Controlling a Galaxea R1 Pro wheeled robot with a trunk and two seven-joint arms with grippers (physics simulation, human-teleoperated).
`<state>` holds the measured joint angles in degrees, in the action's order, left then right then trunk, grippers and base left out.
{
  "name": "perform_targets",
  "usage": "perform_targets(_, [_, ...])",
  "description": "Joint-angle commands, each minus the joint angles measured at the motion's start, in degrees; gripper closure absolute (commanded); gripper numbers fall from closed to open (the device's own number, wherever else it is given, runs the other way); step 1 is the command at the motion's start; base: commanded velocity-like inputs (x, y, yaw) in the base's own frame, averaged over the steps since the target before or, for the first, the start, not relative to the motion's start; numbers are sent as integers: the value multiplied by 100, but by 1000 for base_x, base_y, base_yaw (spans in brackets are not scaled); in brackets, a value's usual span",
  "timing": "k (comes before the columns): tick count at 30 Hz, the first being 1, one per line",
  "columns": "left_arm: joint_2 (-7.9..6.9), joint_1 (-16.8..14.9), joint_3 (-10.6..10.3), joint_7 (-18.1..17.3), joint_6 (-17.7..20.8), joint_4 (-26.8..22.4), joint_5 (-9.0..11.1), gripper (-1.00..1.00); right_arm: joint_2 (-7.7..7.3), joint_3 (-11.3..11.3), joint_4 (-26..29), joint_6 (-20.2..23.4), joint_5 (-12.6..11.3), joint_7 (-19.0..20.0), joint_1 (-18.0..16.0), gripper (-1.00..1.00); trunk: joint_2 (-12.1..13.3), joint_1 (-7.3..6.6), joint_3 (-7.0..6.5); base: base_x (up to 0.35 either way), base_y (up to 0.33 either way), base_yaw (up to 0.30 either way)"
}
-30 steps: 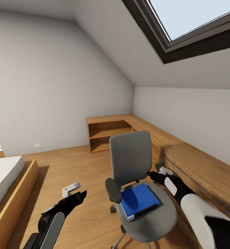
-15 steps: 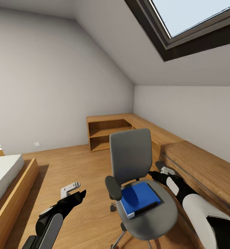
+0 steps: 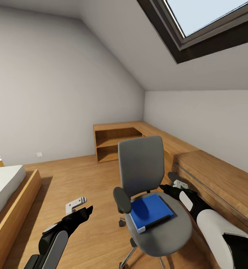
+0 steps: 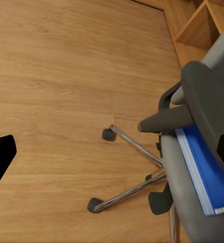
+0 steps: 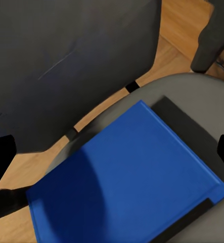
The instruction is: In the bedroom, organize the workspace by keeping the computer under the desk, ensuring the monitor is on the desk, placing the keyboard on the desk next to the monitor, placing the mouse on the desk next to the keyboard, moving the folder from the swivel chair onto the desk next to the mouse, stacking the notebook on top of the folder with the pen on top of the notebook, and positioning the swivel chair next to the desk.
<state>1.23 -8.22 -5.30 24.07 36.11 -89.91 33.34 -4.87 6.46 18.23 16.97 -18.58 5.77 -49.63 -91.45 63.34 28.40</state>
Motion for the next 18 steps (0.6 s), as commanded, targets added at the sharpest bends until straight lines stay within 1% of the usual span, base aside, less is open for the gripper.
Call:
perform_targets(1, [0,-4,-1,55,11,-5,60,-100,2,33,5,34,-8,17,-3,-100,-45,22,25,0,0,0])
perform_targets(18, [-9,-4,26,61,11,-9,50,-100,-4,35,-27,26,18,20,-3,-100,-727,396,330,0,0,0])
